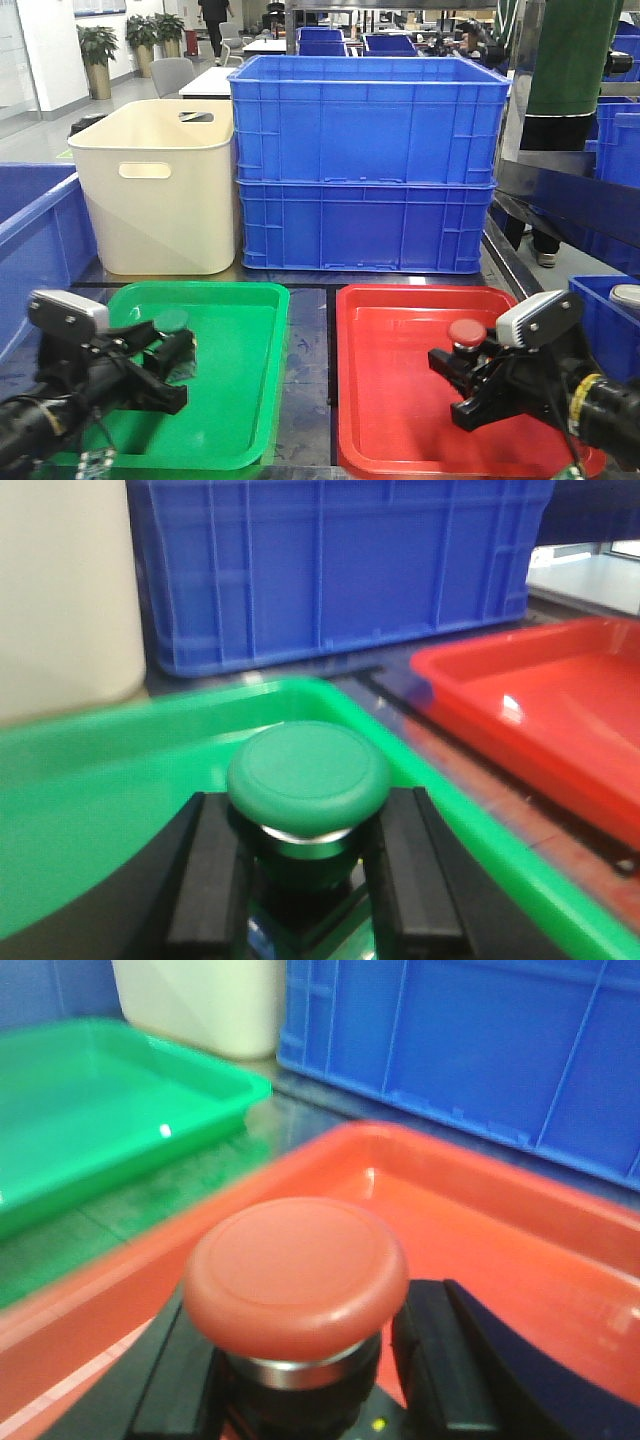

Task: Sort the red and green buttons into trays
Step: 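Lower green button into green tray and red button into red tray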

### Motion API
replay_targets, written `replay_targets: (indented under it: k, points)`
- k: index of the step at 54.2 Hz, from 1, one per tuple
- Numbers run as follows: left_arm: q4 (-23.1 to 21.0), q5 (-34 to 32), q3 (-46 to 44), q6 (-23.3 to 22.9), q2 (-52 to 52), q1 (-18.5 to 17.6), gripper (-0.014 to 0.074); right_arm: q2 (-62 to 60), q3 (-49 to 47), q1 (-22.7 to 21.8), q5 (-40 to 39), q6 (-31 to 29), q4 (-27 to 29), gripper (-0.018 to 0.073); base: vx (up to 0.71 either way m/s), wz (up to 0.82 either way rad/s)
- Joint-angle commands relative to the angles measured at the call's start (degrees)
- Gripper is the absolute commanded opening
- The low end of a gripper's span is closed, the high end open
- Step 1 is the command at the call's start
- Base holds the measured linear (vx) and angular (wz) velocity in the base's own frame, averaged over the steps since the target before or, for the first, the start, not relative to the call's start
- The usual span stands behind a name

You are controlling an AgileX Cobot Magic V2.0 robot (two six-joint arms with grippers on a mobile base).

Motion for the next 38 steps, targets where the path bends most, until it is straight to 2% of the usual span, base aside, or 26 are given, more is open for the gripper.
replay_targets:
  k: [1, 8, 14, 28, 34, 38]
  points:
    - [-1.7, -6.4, -3.2, -1.7, 0.5, -0.2, 0.0002, 0.5, -3.0, -0.1, -4.2, -2.4, 3.3, 0.0009, 0.0, 0.0]
    - [-1.6, -5.6, -3.2, -1.5, 0.8, -0.2, 0.0025, 2.4, -3.5, -0.1, -4.0, -2.7, 7.8, 0.0062, 0.0, 0.0]
    - [-1.4, -5.1, -3.2, -0.9, 0.8, -0.2, 0.0097, 2.7, -3.5, -0.1, -4.1, -3.3, 8.7, 0.0156, 0.0, 0.0]
    - [-1.6, -5.1, -3.2, -1.2, 0.8, -0.2, 0.0405, 2.7, -3.5, -0.1, -4.9, -3.7, 8.3, 0.0498, 0.0, 0.0]
    - [-1.6, -5.0, -3.2, -1.2, 0.6, -0.2, 0.0513, 2.7, -3.5, -0.1, -6.0, -3.7, 8.3, 0.0603, 0.0, 0.0]
    - [-1.6, -4.7, -3.2, -1.2, -0.1, -0.2, 0.0547, 2.2, -3.5, -0.1, -7.3, -3.7, 8.3, 0.0631, 0.0, 0.0]
